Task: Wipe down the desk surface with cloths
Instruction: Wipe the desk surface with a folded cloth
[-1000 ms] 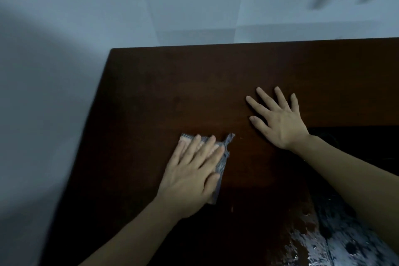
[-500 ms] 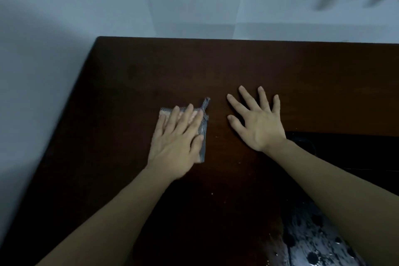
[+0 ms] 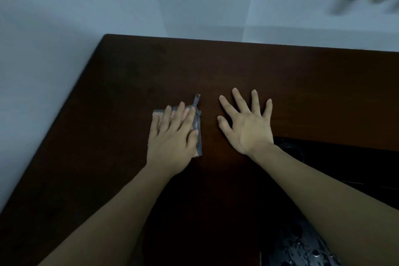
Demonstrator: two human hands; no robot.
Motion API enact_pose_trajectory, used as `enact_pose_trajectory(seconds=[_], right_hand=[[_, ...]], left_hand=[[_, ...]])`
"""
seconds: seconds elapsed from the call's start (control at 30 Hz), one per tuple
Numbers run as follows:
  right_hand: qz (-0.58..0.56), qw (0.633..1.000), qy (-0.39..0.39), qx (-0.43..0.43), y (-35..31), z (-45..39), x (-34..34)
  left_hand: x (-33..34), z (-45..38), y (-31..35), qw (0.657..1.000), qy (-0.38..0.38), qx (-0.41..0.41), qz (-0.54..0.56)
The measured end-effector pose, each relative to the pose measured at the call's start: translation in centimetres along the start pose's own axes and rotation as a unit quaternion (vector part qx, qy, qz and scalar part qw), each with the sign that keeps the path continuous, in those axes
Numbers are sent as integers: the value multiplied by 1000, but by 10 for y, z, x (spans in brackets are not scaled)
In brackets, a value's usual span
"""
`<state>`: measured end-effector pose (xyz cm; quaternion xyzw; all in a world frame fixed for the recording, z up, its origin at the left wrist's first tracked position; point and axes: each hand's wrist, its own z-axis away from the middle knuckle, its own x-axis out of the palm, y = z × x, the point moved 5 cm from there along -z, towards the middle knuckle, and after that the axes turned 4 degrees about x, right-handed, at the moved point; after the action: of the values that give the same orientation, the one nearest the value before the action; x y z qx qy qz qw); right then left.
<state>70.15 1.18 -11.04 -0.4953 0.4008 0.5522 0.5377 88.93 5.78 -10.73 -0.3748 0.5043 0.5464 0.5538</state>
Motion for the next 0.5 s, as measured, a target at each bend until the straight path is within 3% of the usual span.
enact_pose_trajectory(seconds=[0.1,0.3,0.5], right_hand=[[-2,1000,-2,-6,1,1,-1],[-5,1000,-7,-10,2,4,-3],[-8,1000,-5,-11,1,3,-5]], left_hand=[[-1,0,13,1000,0,-18,2],[15,67,32,996,-33,78,-40],[17,79,20,992,-54,107,-37]])
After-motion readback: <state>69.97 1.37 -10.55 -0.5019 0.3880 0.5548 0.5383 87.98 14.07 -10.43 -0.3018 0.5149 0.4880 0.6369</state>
